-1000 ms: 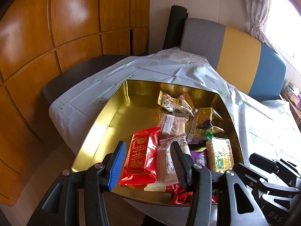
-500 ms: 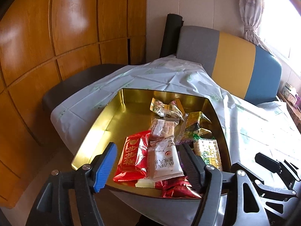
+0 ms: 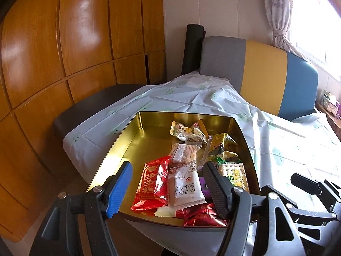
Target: Organize snacks
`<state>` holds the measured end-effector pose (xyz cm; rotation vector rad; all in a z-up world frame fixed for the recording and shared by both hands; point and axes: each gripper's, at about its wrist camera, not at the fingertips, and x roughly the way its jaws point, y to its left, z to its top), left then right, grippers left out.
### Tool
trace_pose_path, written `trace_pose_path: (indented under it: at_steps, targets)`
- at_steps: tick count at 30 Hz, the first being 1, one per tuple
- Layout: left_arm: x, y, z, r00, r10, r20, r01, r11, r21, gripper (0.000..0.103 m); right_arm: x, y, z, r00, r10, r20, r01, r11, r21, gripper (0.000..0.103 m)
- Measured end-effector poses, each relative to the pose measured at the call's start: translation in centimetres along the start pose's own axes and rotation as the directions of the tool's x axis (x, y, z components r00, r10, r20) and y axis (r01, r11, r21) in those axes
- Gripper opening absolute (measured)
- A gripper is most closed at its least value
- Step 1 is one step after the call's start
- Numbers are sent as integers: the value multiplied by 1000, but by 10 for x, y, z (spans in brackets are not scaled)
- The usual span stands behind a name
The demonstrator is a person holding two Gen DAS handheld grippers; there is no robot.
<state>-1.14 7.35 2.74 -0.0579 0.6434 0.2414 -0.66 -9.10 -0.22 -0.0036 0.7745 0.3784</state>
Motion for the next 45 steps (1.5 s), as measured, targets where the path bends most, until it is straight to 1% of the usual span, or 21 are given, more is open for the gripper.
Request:
trace_pose_path:
  at_steps: [31,38,41,43,45]
  targets:
    - [-1,0,0,1000,1,2,-1,1000,-7,70,1,2,0,1000,-1,-1,1,1000,-2,75]
    - [0,-1,-1,1000,-15,-5,15,1000,-4,70,0,0,-1,1000,-2,1,2,1000,3,76]
    - [-2,-4,-2,1000,-29,7,29,999,17,70,0,-2,-1,1000,-4,5,4,1000,5,76]
    - [-3,-5,-2,1000,-16,21,16,1000,21,70,0,-5,0,1000,-4,5,4,1000,13,76]
    - [-3,-5,-2,1000,-20,21,19,1000,16,70,-1,-12,2,1000,-9,8,8,1000,26,76]
